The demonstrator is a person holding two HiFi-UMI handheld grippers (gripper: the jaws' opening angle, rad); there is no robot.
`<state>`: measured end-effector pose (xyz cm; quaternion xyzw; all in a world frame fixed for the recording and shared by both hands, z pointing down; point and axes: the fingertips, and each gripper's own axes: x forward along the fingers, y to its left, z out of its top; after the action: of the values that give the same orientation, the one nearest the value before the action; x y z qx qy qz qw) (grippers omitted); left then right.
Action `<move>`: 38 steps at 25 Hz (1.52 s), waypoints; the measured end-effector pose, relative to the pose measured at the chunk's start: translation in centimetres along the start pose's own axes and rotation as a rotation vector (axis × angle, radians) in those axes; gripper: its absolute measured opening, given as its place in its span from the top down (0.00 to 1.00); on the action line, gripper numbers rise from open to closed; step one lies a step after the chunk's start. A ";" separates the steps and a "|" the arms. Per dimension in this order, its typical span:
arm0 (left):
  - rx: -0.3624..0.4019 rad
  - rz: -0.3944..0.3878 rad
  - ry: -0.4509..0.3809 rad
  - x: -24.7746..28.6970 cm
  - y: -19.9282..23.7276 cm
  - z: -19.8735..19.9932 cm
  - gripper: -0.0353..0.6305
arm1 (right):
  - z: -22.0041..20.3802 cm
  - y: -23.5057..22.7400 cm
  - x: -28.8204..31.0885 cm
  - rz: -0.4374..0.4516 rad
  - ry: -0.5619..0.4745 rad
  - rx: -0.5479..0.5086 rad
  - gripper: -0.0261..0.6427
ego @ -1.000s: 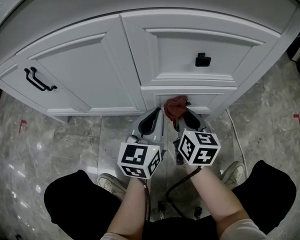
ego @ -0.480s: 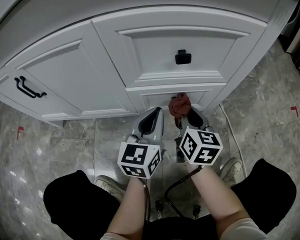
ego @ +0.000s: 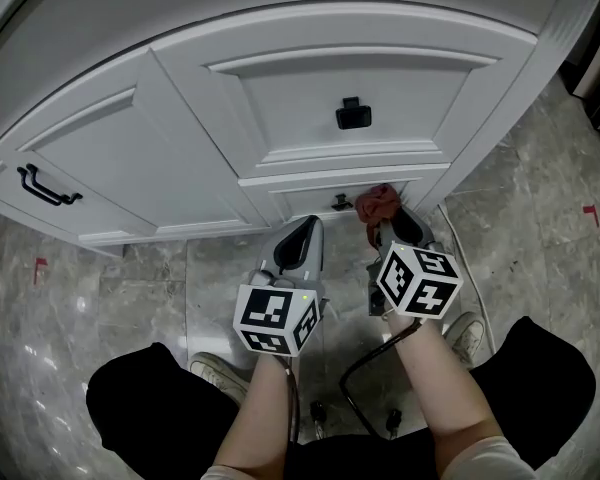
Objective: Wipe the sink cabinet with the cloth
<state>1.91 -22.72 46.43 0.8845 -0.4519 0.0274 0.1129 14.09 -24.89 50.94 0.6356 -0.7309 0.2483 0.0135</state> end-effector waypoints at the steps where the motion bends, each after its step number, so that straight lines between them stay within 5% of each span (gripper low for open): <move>1: -0.001 -0.006 0.001 0.2 -0.3 -0.1 0.95 | 0.2 -0.7 -0.2 -0.013 -0.002 0.009 0.83; 11: -0.004 -0.102 0.020 2.5 -5.0 -0.8 0.95 | 2.0 -6.2 -2.7 -0.136 -0.044 -0.018 0.83; 18: -0.016 -0.051 0.055 1.1 -2.5 -2.4 0.95 | 0.6 -7.0 -3.5 -0.193 -0.065 -0.036 0.83; 26: -0.084 0.092 0.056 -3.2 4.4 -3.5 0.95 | -6.3 4.0 -0.5 0.028 0.034 -0.169 0.83; 31: -0.087 0.138 0.050 -5.2 6.9 -3.3 0.95 | -9.1 11.6 1.9 0.192 0.074 -0.141 0.83; 38: -0.097 0.172 0.054 -6.7 9.3 -3.8 0.95 | -10.7 15.6 5.0 0.219 0.112 -0.096 0.83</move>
<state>-9.33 -21.80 50.69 0.8350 -0.5236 0.0387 0.1649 -4.61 -24.33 56.57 0.5358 -0.8050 0.2480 0.0574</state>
